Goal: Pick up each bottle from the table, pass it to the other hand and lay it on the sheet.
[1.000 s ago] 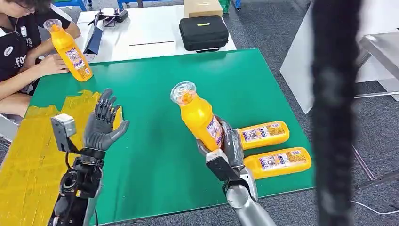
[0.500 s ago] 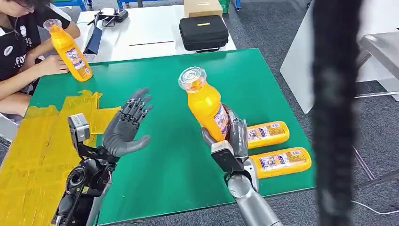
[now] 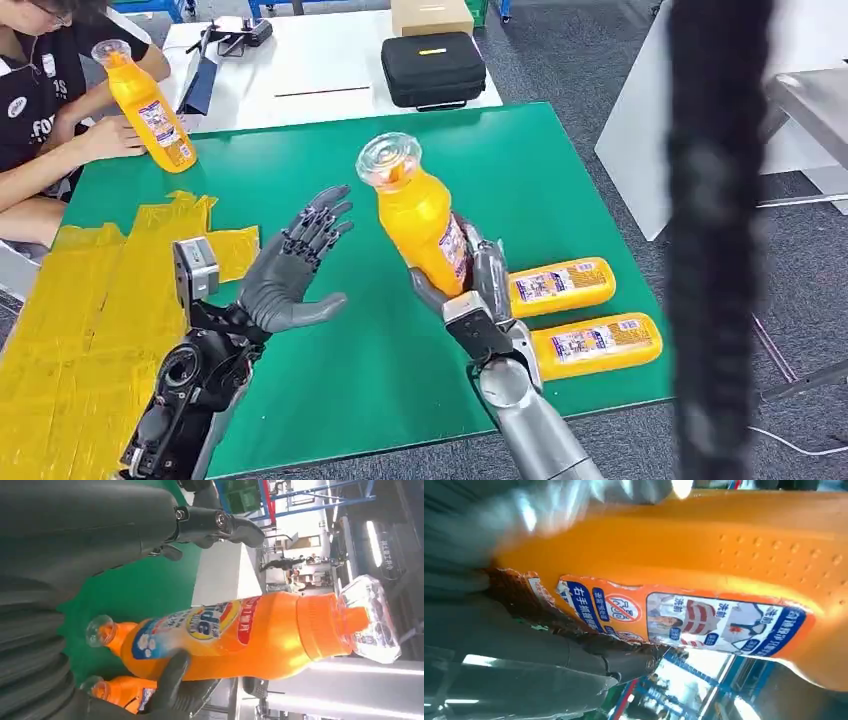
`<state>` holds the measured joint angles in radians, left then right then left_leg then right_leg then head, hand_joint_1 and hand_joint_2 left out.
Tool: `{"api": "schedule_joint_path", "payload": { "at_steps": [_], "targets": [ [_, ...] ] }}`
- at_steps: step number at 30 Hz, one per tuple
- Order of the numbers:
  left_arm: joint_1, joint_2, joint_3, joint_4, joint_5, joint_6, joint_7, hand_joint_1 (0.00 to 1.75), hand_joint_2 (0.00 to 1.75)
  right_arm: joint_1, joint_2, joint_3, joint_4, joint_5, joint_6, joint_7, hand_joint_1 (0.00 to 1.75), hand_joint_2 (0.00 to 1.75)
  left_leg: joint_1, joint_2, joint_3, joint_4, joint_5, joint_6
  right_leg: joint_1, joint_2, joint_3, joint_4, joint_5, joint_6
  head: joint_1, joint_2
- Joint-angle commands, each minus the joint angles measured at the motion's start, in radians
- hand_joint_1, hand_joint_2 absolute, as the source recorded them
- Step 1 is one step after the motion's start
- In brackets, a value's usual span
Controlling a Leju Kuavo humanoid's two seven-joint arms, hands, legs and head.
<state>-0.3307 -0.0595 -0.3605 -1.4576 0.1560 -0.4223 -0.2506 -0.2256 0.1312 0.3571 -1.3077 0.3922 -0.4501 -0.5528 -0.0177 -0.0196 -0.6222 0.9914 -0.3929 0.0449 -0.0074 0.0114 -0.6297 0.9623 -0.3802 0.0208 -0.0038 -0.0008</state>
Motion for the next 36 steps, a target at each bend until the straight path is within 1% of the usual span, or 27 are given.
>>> {"api": "schedule_joint_path", "payload": {
  "at_steps": [1,3,4,5,7,8,9,10,12,14,15,16,17,18,19,20,22,23,25,27,28,29,30,31,34,36],
  "targets": [
    [-0.075,0.012,-0.053,0.116,0.01,0.0,-0.007,0.0,1.75,-0.11,0.026,0.089,0.139,0.025,0.072,-0.023,1.75,1.75,0.001,0.004,0.005,0.001,-0.002,-0.004,0.001,0.001,0.004,0.001,-0.001,-0.001,0.0,0.0],
    [-0.083,0.011,-0.055,0.131,0.021,0.007,-0.011,0.0,1.75,-0.117,0.033,0.124,0.16,0.047,0.085,-0.026,1.75,1.75,0.002,0.004,0.006,0.002,-0.003,-0.005,0.002,0.001,0.006,0.001,-0.002,-0.001,0.0,0.0],
    [-0.087,0.011,-0.053,0.138,0.027,0.009,-0.011,0.0,1.75,-0.118,0.038,0.14,0.169,0.06,0.084,-0.022,1.75,1.75,0.003,0.006,0.01,0.004,-0.007,-0.008,0.003,0.001,0.01,0.003,-0.005,-0.002,0.0,0.0],
    [-0.09,0.01,-0.046,0.151,0.042,0.016,-0.008,0.0,1.75,-0.125,0.039,0.171,0.187,0.076,0.1,-0.014,1.75,1.75,0.002,0.003,0.005,0.001,-0.003,-0.004,0.002,0.0,0.005,0.0,-0.002,-0.001,0.0,0.0],
    [-0.089,0.014,-0.035,0.169,0.066,0.017,-0.007,0.0,1.75,-0.137,0.05,0.222,0.233,0.104,0.112,0.004,1.75,1.75,0.002,0.004,0.007,0.001,-0.004,-0.005,0.002,0.001,0.006,0.0,-0.003,-0.001,0.0,0.0],
    [-0.085,0.016,-0.032,0.171,0.071,0.018,-0.008,0.0,1.75,-0.141,0.054,0.236,0.25,0.103,0.12,0.005,1.75,1.75,0.001,0.004,0.005,0.0,-0.002,-0.003,0.001,0.002,0.005,-0.001,-0.001,-0.001,0.0,0.0],
    [-0.079,0.018,-0.029,0.168,0.074,0.019,-0.01,0.0,1.75,-0.147,0.055,0.253,0.267,0.112,0.125,0.011,1.75,1.75,0.002,0.007,0.008,0.0,-0.004,-0.005,0.002,0.004,0.007,-0.001,-0.002,-0.001,0.0,0.0],
    [-0.069,0.021,-0.028,0.159,0.075,0.02,-0.009,0.0,1.75,-0.151,0.058,0.266,0.282,0.12,0.123,0.016,1.75,1.75,0.001,0.004,0.005,-0.001,-0.002,-0.002,0.001,0.002,0.004,-0.001,-0.001,-0.001,0.0,0.0],
    [-0.064,0.022,-0.027,0.152,0.075,0.02,-0.01,0.0,1.75,-0.152,0.06,0.268,0.287,0.118,0.125,0.016,1.75,1.75,0.002,0.007,0.009,0.0,-0.005,-0.005,0.002,0.003,0.008,0.0,-0.003,-0.001,0.0,0.0],
    [-0.048,0.02,-0.023,0.127,0.079,0.019,-0.011,0.0,1.75,-0.162,0.055,0.283,0.304,0.122,0.135,0.021,1.75,1.75,0.001,0.002,0.003,0.0,-0.001,-0.002,0.001,0.0,0.003,0.0,-0.001,0.0,0.0,0.0],
    [-0.028,0.017,-0.021,0.091,0.079,0.018,-0.01,0.0,1.75,-0.169,0.054,0.295,0.321,0.131,0.127,0.033,1.75,1.75,0.002,0.003,0.006,0.001,-0.003,-0.004,0.002,0.0,0.005,0.0,-0.003,-0.001,0.0,0.0],
    [-0.017,0.017,-0.022,0.073,0.08,0.016,-0.01,0.0,1.75,-0.173,0.054,0.3,0.334,0.134,0.119,0.038,1.75,1.75,0.001,0.002,0.003,0.0,-0.001,-0.002,0.001,0.001,0.003,0.0,-0.001,0.0,0.0,0.0],
    [-0.006,0.019,-0.028,0.054,0.079,0.013,-0.008,0.0,1.75,-0.18,0.057,0.305,0.357,0.135,0.114,0.043,1.75,1.75,0.002,0.005,0.005,0.0,-0.003,-0.003,0.002,0.003,0.005,0.0,-0.002,0.0,0.0,0.0],
    [-0.004,0.02,-0.031,0.049,0.076,0.012,-0.007,0.0,1.75,-0.183,0.059,0.305,0.367,0.133,0.114,0.045,1.75,1.75,0.002,0.006,0.007,0.001,-0.004,-0.004,0.002,0.003,0.007,0.0,-0.003,-0.001,0.0,0.0],
    [-0.004,0.018,-0.037,0.047,0.069,0.012,-0.005,0.0,1.75,-0.188,0.064,0.308,0.387,0.135,0.11,0.047,1.75,1.75,0.002,0.004,0.004,0.0,-0.002,-0.003,0.001,0.002,0.003,0.0,-0.001,0.0,0.0,0.0],
    [-0.009,0.013,-0.04,0.05,0.065,0.013,-0.005,0.0,1.75,-0.191,0.069,0.312,0.403,0.136,0.108,0.047,1.75,1.75,0.002,0.004,0.006,0.001,-0.004,-0.004,0.002,0.002,0.006,0.0,-0.003,-0.001,0.0,0.0],
    [-0.013,0.007,-0.042,0.05,0.066,0.013,-0.004,0.0,1.75,-0.19,0.072,0.314,0.405,0.137,0.106,0.047,1.75,1.75,0.001,0.0,0.002,0.0,-0.001,-0.002,0.001,-0.001,0.002,0.0,-0.001,-0.001,0.0,0.0],
    [-0.016,0.006,-0.041,0.05,0.066,0.012,-0.004,0.0,1.75,-0.189,0.072,0.314,0.406,0.138,0.105,0.047,1.75,1.75,0.002,0.001,0.003,0.001,-0.002,-0.003,0.002,-0.001,0.004,0.0,-0.002,-0.001,0.0,0.0],
    [-0.016,0.006,-0.041,0.05,0.066,0.012,-0.004,0.0,1.75,-0.189,0.072,0.314,0.406,0.138,0.105,0.047,1.75,1.75,0.002,0.001,0.002,0.0,-0.001,-0.002,0.001,-0.001,0.002,0.0,-0.001,-0.001,0.0,0.0],
    [-0.017,0.005,-0.038,0.053,0.067,0.011,-0.012,0.0,1.75,-0.191,0.072,0.316,0.408,0.138,0.11,0.048,1.75,1.75,0.003,0.002,0.006,0.002,-0.004,-0.005,0.002,-0.001,0.006,0.002,-0.004,-0.001,0.0,0.0],
    [-0.018,0.003,-0.037,0.052,0.07,0.01,-0.019,0.0,1.75,-0.192,0.072,0.316,0.409,0.14,0.11,0.05,1.75,1.75,0.002,0.0,0.003,0.001,-0.002,-0.004,0.002,-0.002,0.004,0.001,-0.003,-0.001,0.0,0.0],
    [-0.019,0.0,-0.036,0.049,0.071,0.009,-0.022,0.28,1.75,-0.192,0.072,0.317,0.409,0.14,0.111,0.053,1.75,1.75,0.002,0.0,0.002,0.0,-0.002,-0.003,0.002,-0.001,0.002,0.0,-0.002,-0.001,0.0,0.0],
    [-0.019,-0.006,-0.034,0.043,0.073,0.009,-0.031,1.71,1.75,-0.191,0.072,0.314,0.408,0.143,0.106,0.059,1.75,1.75,0.002,0.0,0.003,0.001,-0.002,-0.004,0.002,-0.002,0.003,0.001,-0.003,-0.001,0.0,0.0],
    [-0.022,-0.01,-0.035,0.042,0.073,0.009,-0.029,1.75,1.75,-0.191,0.071,0.313,0.407,0.143,0.107,0.059,1.75,1.75,0.002,0.0,0.001,0.0,-0.001,-0.002,0.001,-0.001,0.001,0.0,-0.001,-0.001,0.0,0.0],
    [-0.031,-0.011,-0.039,0.051,0.077,0.01,-0.033,1.75,1.75,-0.179,0.067,0.305,0.377,0.14,0.116,0.061,1.75,1.75,0.003,0.0,0.005,0.002,-0.004,-0.004,0.003,-0.003,0.005,0.001,-0.004,-0.001,0.0,0.0],
    [-0.027,-0.011,-0.037,0.049,0.082,0.011,-0.036,1.75,1.75,-0.167,0.059,0.297,0.344,0.132,0.126,0.063,1.75,1.75,0.002,-0.001,0.002,0.001,-0.001,-0.002,0.002,-0.003,0.002,0.0,-0.002,0.0,0.0,0.0]
  ]
}}
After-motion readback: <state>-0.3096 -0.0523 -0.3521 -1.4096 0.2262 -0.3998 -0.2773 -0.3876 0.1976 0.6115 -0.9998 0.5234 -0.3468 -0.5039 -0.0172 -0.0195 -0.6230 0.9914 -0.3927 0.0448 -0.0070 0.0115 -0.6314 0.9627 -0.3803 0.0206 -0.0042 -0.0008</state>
